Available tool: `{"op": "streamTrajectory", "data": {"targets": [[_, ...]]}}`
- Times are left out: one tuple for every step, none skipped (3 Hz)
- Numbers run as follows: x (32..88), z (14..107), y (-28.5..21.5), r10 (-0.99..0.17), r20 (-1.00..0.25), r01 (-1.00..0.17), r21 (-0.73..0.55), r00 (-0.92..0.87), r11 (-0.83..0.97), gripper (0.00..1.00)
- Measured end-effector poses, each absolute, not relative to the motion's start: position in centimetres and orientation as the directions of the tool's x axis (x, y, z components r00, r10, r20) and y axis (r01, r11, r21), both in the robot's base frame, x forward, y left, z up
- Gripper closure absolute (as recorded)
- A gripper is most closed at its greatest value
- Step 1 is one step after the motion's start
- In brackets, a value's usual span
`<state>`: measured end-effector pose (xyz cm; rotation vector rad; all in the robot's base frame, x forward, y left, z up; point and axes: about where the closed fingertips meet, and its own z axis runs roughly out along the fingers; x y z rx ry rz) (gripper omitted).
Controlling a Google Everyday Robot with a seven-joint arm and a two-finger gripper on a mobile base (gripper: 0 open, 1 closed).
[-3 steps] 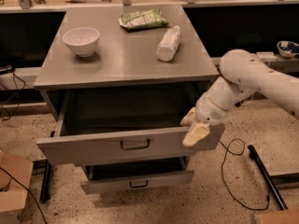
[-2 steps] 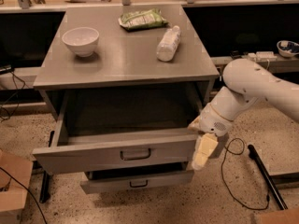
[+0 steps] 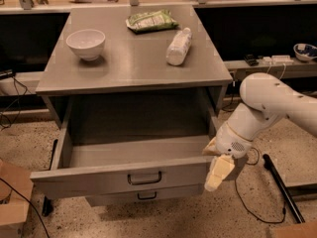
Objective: Open top drawer
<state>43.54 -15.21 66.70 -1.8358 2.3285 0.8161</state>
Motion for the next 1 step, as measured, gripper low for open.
{"op": "streamTrajectory", "data": {"targets": [[41.57, 66.37, -15.25, -0.899, -0.339, -0.911, 0.39, -0.279, 0.136, 0.5]]}}
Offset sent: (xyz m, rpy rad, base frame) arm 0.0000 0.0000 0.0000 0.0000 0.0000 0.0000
